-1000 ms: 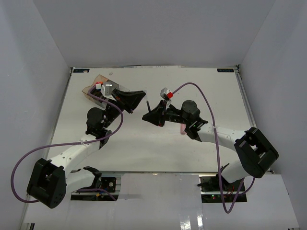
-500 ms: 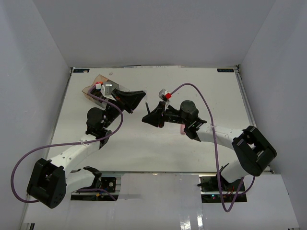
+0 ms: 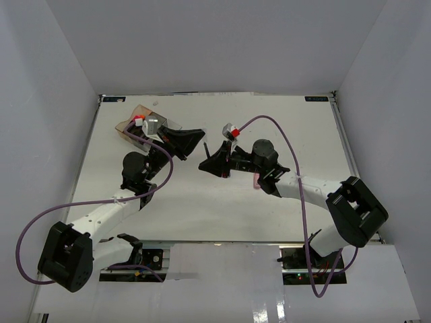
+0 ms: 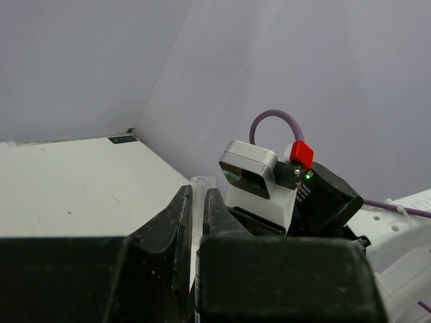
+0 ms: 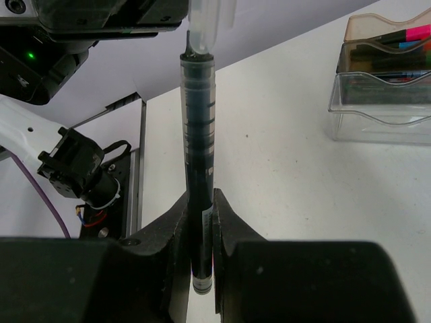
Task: Sort the stationery into containers
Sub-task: Close the pen cap on the pen.
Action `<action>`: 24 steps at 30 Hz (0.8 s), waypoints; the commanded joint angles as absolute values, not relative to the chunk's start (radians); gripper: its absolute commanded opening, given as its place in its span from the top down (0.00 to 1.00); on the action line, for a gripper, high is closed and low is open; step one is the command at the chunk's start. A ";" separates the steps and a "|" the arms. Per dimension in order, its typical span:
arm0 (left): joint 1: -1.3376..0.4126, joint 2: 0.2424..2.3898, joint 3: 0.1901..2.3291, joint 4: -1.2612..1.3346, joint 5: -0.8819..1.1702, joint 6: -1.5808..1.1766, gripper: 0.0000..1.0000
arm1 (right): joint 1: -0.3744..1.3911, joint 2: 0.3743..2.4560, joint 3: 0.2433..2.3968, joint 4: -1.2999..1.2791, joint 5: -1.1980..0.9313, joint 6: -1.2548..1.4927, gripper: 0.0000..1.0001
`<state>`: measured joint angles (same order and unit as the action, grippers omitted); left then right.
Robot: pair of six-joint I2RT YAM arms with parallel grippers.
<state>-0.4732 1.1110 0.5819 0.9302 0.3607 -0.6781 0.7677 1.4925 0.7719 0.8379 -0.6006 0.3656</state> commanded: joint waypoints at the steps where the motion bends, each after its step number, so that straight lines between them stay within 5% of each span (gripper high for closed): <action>1: -0.469 1.108 0.577 0.963 0.380 -0.684 1.00 | 0.767 1.485 0.815 0.867 -0.588 0.357 0.92; 24: -0.468 1.127 0.549 1.045 0.402 -0.703 0.97 | 0.765 1.462 0.798 0.936 -0.563 0.383 0.92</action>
<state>-0.4732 1.1259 0.5625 0.9890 0.3824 -0.6937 0.7670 1.4921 0.7723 0.8501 -0.5774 0.3771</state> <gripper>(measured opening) 0.153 0.176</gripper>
